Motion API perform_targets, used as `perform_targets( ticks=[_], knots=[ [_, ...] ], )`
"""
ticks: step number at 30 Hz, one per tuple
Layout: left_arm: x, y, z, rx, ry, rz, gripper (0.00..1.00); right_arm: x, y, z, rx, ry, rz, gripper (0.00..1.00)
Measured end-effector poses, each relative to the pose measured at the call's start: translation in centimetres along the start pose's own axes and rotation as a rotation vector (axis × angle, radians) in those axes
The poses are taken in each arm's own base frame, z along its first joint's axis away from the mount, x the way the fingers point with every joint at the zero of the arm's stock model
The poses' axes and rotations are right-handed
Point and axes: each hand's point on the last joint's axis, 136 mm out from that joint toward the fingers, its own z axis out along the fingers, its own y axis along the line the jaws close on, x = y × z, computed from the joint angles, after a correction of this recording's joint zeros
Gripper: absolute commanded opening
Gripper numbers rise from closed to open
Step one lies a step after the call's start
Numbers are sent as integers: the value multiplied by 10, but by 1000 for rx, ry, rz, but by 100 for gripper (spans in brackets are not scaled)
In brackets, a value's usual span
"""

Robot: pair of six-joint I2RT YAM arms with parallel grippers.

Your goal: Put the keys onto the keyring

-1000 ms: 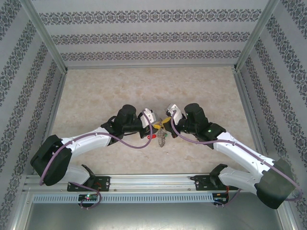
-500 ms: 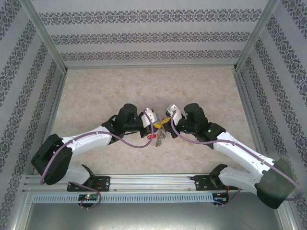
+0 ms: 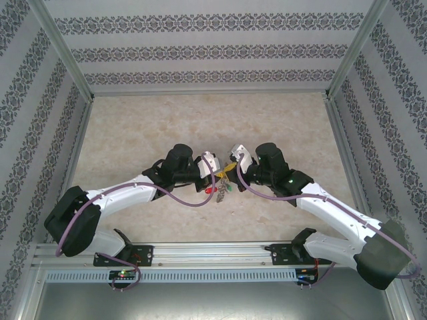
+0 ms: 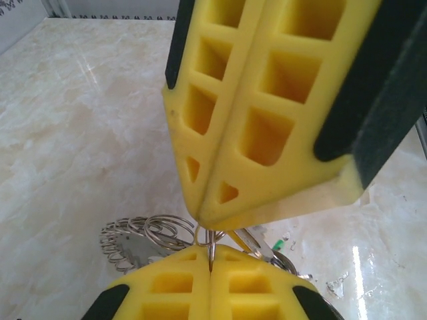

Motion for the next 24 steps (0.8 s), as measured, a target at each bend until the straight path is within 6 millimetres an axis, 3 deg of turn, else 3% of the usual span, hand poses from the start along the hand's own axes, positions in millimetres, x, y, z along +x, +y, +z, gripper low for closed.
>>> perform_targets(
  ticks=[7,13,21,24],
  knots=[
    [-2,1,0,-8,-5,5,0,0,-7,-3,48,-8,17,0],
    [3,3,0,-27,-10,8,0,12,-20,-3,98,3,84,0],
    [2,4,1,-41,-27,0,0,12,-19,-3,92,-8,108,0],
    [2,4,1,-42,-29,0,7,10,-16,-2,74,-13,105,0]
  ],
)
